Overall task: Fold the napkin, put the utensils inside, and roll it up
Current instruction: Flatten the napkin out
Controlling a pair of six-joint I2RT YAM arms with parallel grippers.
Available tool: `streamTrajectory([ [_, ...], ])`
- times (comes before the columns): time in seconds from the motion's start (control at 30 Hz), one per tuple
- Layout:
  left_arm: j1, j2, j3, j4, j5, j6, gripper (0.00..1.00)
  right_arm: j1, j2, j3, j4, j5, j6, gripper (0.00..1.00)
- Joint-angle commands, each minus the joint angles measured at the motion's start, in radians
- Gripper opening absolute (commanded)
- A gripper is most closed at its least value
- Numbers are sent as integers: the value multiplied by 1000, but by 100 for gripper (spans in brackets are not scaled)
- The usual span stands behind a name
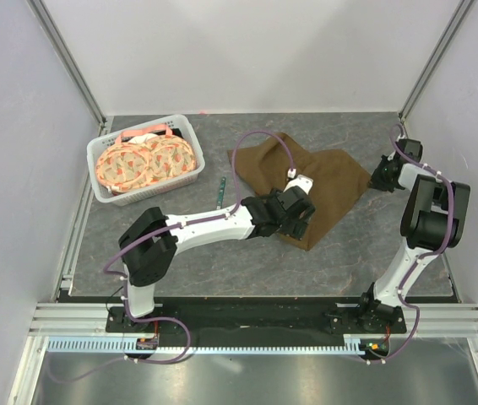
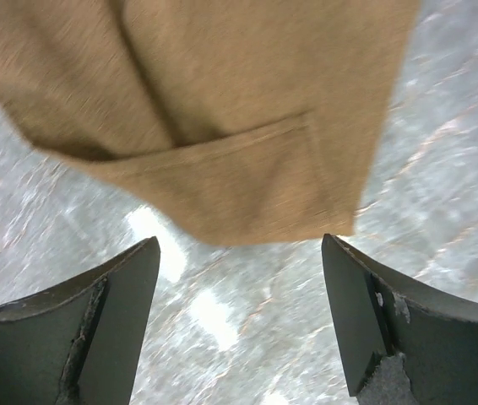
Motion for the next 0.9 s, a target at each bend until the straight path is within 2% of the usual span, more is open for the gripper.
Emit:
streamTrajectory([
  [0.0, -6, 49, 66, 10, 46, 52, 81, 61, -43, -124, -100, 52, 6, 0],
  [0.23, -12, 98, 51, 10, 74, 63, 74, 125, -175, -285, -67, 86, 46, 0],
  [0.53, -34, 148, 59, 90, 92, 60, 74, 136, -182, -291, -70, 86, 40, 0],
  [0.87, -37, 302, 163, 58, 91, 94, 75, 136, -170, -288, -68, 99, 31, 0],
])
